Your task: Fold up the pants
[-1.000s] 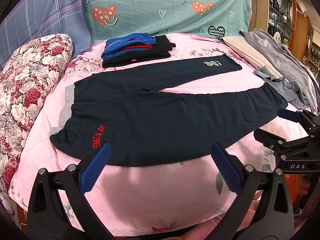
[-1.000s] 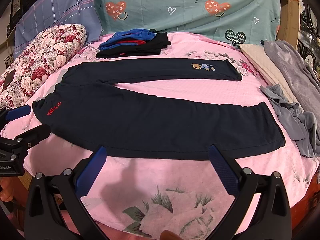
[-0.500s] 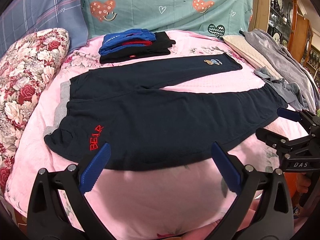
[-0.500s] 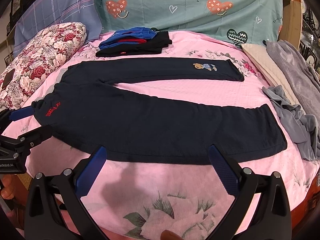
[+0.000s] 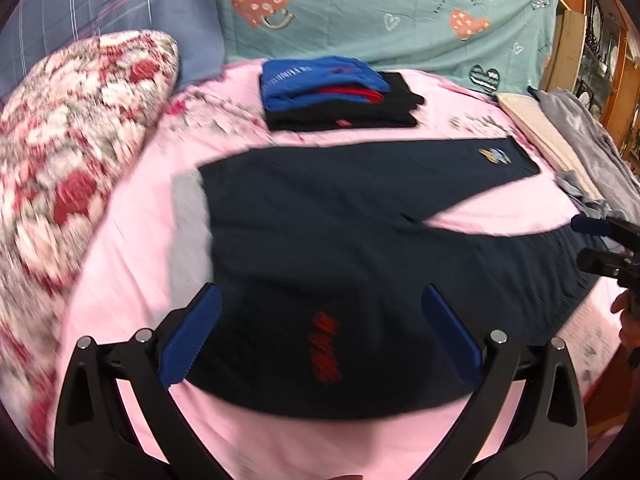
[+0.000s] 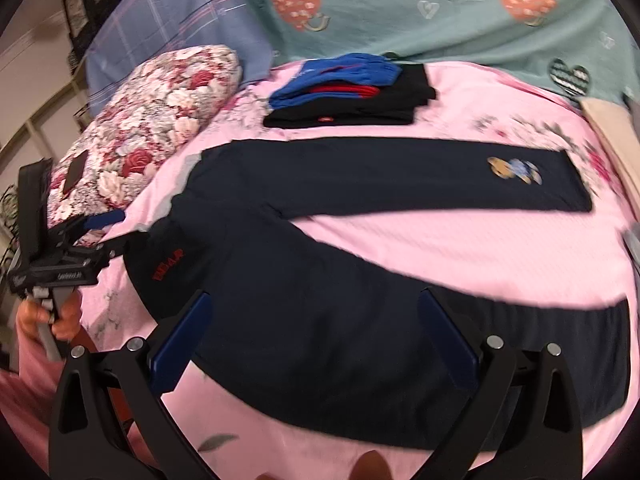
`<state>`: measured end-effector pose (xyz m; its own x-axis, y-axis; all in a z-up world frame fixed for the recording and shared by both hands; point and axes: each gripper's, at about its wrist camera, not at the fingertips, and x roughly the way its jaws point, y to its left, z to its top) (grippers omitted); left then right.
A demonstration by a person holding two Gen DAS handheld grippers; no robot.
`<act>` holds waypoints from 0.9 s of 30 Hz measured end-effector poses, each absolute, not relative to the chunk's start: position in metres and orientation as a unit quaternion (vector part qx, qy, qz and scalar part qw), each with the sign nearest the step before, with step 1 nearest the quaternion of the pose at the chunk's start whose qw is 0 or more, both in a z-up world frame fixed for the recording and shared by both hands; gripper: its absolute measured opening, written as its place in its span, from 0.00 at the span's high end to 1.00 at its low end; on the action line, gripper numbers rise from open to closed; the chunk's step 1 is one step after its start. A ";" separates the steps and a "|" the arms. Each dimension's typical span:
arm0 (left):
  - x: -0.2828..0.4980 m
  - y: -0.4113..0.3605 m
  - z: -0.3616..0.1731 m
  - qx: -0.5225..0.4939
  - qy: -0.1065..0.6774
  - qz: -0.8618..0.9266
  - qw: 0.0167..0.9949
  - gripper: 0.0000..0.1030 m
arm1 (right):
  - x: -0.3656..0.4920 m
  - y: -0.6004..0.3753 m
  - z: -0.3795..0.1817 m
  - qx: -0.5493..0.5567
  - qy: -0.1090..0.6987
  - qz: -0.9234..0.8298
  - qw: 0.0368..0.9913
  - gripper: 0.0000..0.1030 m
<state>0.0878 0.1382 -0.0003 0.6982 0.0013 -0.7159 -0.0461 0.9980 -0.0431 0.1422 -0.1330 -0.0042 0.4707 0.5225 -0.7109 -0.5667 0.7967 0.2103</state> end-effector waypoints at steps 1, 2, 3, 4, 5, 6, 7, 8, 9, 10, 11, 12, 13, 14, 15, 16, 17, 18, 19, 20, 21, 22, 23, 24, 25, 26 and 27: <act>0.094 0.146 0.004 -0.024 0.387 0.014 0.921 0.02 | 0.151 -0.127 -0.002 -0.035 0.405 0.324 0.854 0.01; 0.103 0.156 0.008 -0.017 0.387 0.016 0.922 0.02 | 0.160 -0.121 -0.001 -0.045 0.405 0.330 0.851 0.01; 0.112 0.164 0.012 -0.011 0.387 0.016 0.922 0.02 | 0.172 -0.111 0.000 -0.064 0.407 0.337 0.846 0.01; 0.121 0.171 0.015 -0.003 0.387 0.013 0.922 0.02 | 0.182 -0.102 0.000 -0.080 0.408 0.341 0.843 0.01; 0.135 0.182 0.018 0.010 0.387 0.009 0.922 0.02 | 0.192 -0.093 0.001 -0.093 0.407 0.345 0.841 0.01; 0.144 0.188 0.018 0.018 0.390 0.007 0.921 0.02 | 0.207 -0.081 0.001 -0.111 0.405 0.348 0.838 0.01; 0.161 0.198 0.018 0.029 0.395 0.000 0.918 0.02 | 0.220 -0.070 0.001 -0.125 0.404 0.351 0.835 0.01; 0.171 0.203 0.018 0.033 0.399 -0.002 0.916 0.02 | 0.230 -0.062 0.000 -0.137 0.405 0.357 0.830 0.01; 0.185 0.211 0.017 0.039 0.404 -0.005 0.914 0.02 | 0.246 -0.050 -0.002 -0.153 0.404 0.370 0.822 0.01; 0.198 0.217 0.016 0.041 0.411 -0.010 0.911 0.02 | 0.260 -0.039 -0.004 -0.170 0.404 0.381 0.814 0.01; 0.213 0.225 0.013 0.042 0.418 -0.021 0.907 0.02 | 0.273 -0.029 -0.007 -0.186 0.403 0.387 0.808 0.01; 0.224 0.230 0.011 0.042 0.423 -0.030 0.905 0.04 | 0.289 -0.015 -0.011 -0.206 0.402 0.397 0.799 0.01; 0.241 0.238 0.007 0.042 0.432 -0.044 0.900 0.06 | 0.302 -0.004 -0.015 -0.221 0.401 0.403 0.792 0.05; 0.249 0.241 0.004 0.041 0.437 -0.053 0.897 0.11 | 0.312 0.003 -0.018 -0.235 0.400 0.407 0.787 0.09; 0.261 0.246 -0.001 0.040 0.447 -0.063 0.891 0.16 | 0.326 0.015 -0.024 -0.253 0.400 0.413 0.778 0.18; 0.268 0.248 -0.005 0.040 0.452 -0.071 0.888 0.18 | 0.336 0.022 -0.028 -0.263 0.401 0.417 0.772 0.23; 0.279 0.252 -0.011 0.040 0.461 -0.083 0.883 0.24 | 0.346 0.029 -0.032 -0.270 0.404 0.421 0.766 0.25; 0.287 0.255 -0.015 0.040 0.468 -0.091 0.878 0.28 | 0.361 0.038 -0.038 -0.276 0.411 0.430 0.755 0.29; 0.296 0.259 -0.021 0.039 0.478 -0.104 0.871 0.30 | 0.367 0.042 -0.040 -0.279 0.413 0.435 0.750 0.33; 0.300 0.260 -0.024 0.039 0.482 -0.111 0.868 0.32 | 0.374 0.046 -0.043 -0.285 0.416 0.440 0.743 0.34; 0.306 0.263 -0.028 0.039 0.487 -0.117 0.865 0.33 | 0.381 0.052 -0.047 -0.296 0.416 0.446 0.735 0.35; 0.311 0.265 -0.031 0.042 0.493 -0.120 0.861 0.33 | 0.384 0.054 -0.050 -0.304 0.417 0.450 0.729 0.37; 0.317 0.267 -0.035 0.044 0.500 -0.124 0.856 0.33 | 0.390 0.057 -0.054 -0.312 0.420 0.451 0.723 0.38; 0.321 0.268 -0.039 0.043 0.507 -0.132 0.851 0.34 | 0.394 0.058 -0.057 -0.314 0.425 0.452 0.719 0.41; 0.325 0.269 -0.041 0.040 0.514 -0.147 0.844 0.34 | 0.398 0.059 -0.060 -0.315 0.433 0.455 0.712 0.43; 0.327 0.270 -0.044 0.037 0.520 -0.159 0.838 0.34 | 0.402 0.058 -0.062 -0.314 0.439 0.458 0.706 0.43; 0.329 0.270 -0.046 0.036 0.526 -0.171 0.832 0.34 | 0.405 0.057 -0.065 -0.316 0.445 0.466 0.697 0.43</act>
